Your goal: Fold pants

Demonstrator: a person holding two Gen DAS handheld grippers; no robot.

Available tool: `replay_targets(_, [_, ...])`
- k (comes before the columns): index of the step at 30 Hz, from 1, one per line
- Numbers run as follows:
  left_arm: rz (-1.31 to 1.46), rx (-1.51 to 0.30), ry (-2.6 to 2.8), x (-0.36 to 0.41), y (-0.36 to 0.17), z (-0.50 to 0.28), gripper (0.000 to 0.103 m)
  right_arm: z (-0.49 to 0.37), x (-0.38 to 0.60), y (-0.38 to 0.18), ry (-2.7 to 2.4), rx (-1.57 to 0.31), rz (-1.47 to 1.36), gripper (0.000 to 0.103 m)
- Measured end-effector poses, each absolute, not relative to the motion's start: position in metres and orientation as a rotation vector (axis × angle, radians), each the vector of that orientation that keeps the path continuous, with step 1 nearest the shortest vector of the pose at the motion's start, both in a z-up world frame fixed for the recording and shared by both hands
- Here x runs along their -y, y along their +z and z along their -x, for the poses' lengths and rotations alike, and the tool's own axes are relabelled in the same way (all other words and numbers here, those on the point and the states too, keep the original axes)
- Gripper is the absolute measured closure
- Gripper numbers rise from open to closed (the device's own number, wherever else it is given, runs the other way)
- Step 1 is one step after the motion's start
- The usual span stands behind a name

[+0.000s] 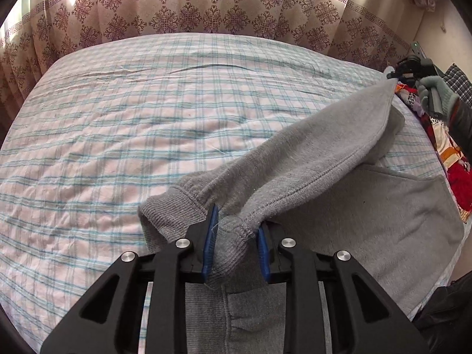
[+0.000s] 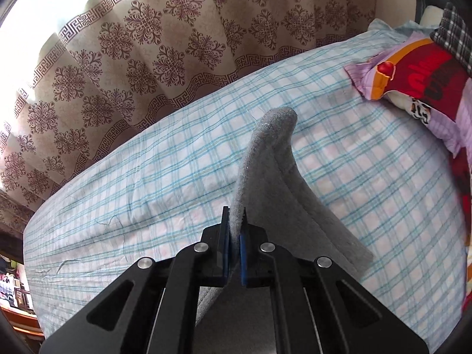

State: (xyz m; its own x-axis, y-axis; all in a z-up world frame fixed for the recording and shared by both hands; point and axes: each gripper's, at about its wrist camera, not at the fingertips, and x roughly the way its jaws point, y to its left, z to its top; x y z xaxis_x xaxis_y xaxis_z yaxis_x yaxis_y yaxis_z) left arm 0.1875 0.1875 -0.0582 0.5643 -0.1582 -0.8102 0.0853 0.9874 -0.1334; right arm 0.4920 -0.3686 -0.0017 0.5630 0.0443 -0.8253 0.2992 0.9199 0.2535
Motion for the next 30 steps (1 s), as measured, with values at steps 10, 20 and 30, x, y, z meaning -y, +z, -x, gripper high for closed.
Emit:
replay_targets(10, [0.045, -0.822, -0.077, -0.212, 0.003, -0.170, 0.087, -0.354, 0.394, 0.072, -0.085, -0.815, -0.436, 0.099])
replay_targets(20, [0.009, -0.820, -0.084, -0.210, 0.008, -0.104, 0.088, -0.194, 0.415, 0.069, -0.080, -0.783, -0.483, 0.099])
replay_targets(30, [-0.022, -0.918, -0.083, -0.199, -0.032, -0.048, 0.088, -0.080, 0.434, -0.031, -0.173, -0.879, -0.614, 0.099])
